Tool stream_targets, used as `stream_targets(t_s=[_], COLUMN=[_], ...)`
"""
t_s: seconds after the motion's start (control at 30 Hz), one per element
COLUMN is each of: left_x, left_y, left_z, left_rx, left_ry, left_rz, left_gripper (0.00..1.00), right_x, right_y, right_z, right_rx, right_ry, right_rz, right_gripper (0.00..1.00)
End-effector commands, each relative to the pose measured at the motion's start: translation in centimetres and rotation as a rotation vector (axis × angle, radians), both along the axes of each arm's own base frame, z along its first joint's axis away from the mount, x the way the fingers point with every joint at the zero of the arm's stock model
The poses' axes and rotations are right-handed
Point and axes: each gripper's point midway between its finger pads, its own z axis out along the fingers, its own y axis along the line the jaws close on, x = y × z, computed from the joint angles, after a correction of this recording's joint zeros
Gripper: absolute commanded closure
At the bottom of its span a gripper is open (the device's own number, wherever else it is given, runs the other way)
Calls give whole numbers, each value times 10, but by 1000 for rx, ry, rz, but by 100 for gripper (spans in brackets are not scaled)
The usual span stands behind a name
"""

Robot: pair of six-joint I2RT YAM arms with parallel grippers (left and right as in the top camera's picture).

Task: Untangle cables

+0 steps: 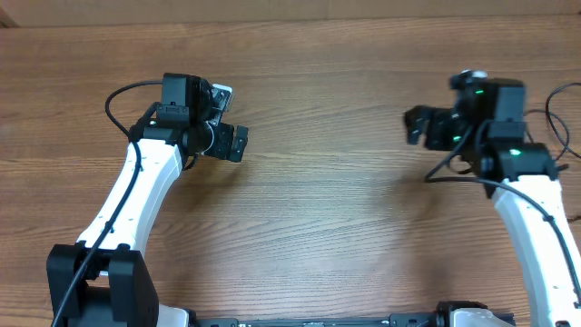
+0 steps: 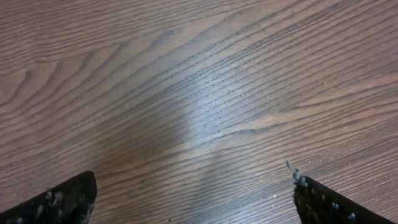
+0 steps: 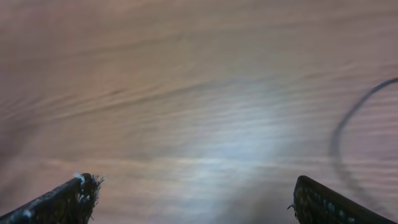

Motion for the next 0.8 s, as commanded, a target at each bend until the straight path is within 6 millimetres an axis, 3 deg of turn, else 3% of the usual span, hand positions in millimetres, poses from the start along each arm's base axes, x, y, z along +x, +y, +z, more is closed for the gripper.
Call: stream_targets(t_s=[0.0,0.27,0.77], left_x=[2,2,2], left_y=[-3,-3,-3], left_z=[6,6,6], left_rx=[-3,-3,-3], left_ry=[-20,-20,-20], left_rz=[-27,-27,-27], left_gripper=[0,0,0], right_x=[-7,-24,-27], right_y=[22,57,62], right_z=[3,-4,-3], right_rx=[39,53,79], right_ry=[21,72,81], right_rz=[-4,102,123], right_gripper=[0,0,0])
